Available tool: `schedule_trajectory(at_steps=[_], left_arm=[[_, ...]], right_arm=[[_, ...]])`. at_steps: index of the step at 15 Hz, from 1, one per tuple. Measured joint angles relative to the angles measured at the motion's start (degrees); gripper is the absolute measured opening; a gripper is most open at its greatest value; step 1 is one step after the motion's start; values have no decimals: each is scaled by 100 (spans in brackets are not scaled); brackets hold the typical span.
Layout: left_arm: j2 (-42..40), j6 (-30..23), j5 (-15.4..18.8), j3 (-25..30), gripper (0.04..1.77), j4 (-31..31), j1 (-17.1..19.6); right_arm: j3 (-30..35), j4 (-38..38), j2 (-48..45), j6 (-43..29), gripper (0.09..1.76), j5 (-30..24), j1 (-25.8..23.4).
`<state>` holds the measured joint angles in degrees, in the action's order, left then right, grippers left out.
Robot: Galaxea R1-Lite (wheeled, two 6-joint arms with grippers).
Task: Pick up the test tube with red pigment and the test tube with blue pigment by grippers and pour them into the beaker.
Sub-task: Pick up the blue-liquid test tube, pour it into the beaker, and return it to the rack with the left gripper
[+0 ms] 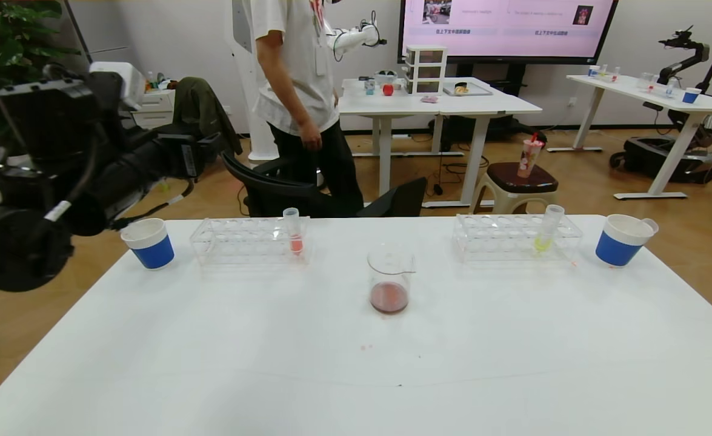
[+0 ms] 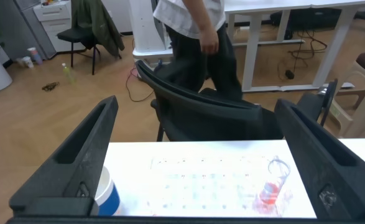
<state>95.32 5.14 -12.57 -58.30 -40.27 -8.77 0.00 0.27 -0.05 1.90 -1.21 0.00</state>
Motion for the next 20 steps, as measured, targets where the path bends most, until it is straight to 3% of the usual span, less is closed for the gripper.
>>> schedule_trajectory(at_steps=[4, 9, 11, 17, 20], left_arm=[[-1715, 299, -18, 758, 175, 940, 138], [-3755, 527, -24, 1246, 175, 2759, 887], [-4582, 541, 22, 1320, 175, 3299, 1014], [-6925, 541, 61, 2142, 175, 4038, 1030], [-7914, 541, 430, 2608, 175, 4189, 914]], right_arm=[[0, 0, 0, 0, 174, 0, 0], [0, 0, 0, 0, 174, 0, 0], [0, -2, 0, -1, 174, 0, 0], [0, -2, 0, 0, 174, 2, 0], [0, 0, 0, 0, 174, 0, 0]])
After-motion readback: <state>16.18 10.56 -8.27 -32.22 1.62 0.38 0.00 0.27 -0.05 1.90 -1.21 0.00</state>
